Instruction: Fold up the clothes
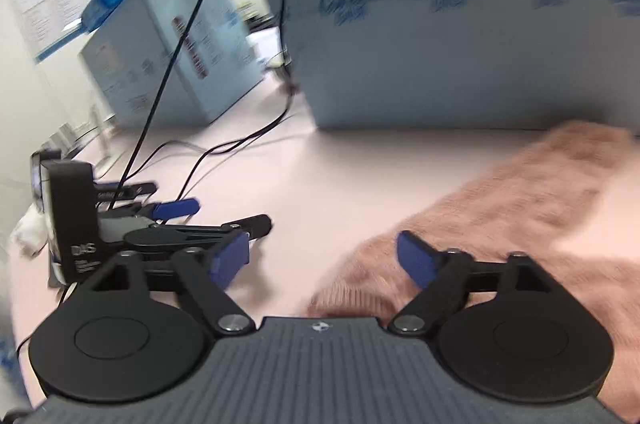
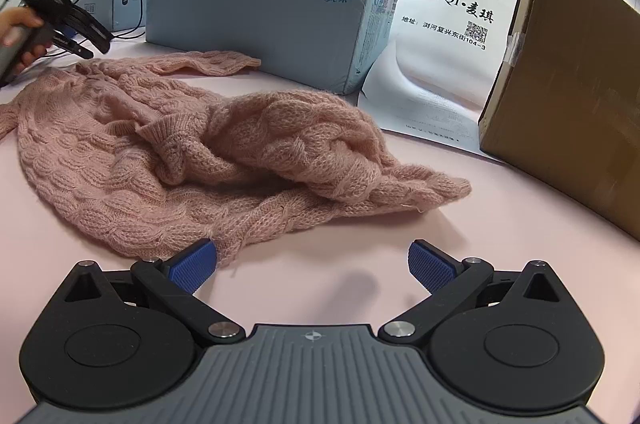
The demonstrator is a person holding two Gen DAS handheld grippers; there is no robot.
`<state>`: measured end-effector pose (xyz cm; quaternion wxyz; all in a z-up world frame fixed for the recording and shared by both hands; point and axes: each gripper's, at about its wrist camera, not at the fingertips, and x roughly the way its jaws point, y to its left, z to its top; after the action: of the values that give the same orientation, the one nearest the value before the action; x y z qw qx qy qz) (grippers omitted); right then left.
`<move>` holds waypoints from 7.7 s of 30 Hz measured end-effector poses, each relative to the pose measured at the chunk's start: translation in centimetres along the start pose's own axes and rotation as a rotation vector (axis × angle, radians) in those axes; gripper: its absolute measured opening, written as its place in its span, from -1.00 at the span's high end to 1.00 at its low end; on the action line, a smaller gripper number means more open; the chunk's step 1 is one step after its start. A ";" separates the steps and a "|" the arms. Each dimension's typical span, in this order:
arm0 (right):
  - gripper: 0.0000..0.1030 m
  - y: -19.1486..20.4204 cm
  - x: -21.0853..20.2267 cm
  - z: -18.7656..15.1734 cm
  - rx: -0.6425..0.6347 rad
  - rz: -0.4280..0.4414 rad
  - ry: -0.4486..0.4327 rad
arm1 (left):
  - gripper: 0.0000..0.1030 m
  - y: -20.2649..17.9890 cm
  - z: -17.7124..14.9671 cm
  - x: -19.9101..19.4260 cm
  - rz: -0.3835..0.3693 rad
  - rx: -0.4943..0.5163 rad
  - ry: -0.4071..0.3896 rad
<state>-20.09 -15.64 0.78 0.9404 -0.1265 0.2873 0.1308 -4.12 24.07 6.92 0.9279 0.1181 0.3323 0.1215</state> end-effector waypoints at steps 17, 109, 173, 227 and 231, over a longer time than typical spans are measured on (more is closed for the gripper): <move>-1.00 -3.1 -1.7 0.0 0.274 -0.097 -0.157 | -0.60 0.5 -8.1 -7.1 -0.219 0.019 -0.047; 0.80 -7.9 -10.0 -8.0 0.589 -0.081 -0.033 | -0.86 -2.2 -9.8 -3.6 -0.399 -0.102 -0.065; -0.31 -8.0 -7.8 -7.2 0.576 0.261 -0.072 | 0.85 -9.3 -14.4 -17.3 -0.739 0.288 -0.019; -0.77 -5.5 -3.8 3.8 0.289 -0.052 -0.122 | -1.00 -15.6 -11.3 -12.0 -0.844 0.286 -0.131; -0.53 -3.9 2.6 8.0 0.184 -0.108 -0.089 | -1.00 -15.6 -11.2 -11.9 -0.854 0.278 -0.128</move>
<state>-12.74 -16.33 6.33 0.9655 -0.0492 0.2490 0.0584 -17.95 7.25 0.83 0.8887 0.1013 0.3064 -0.3257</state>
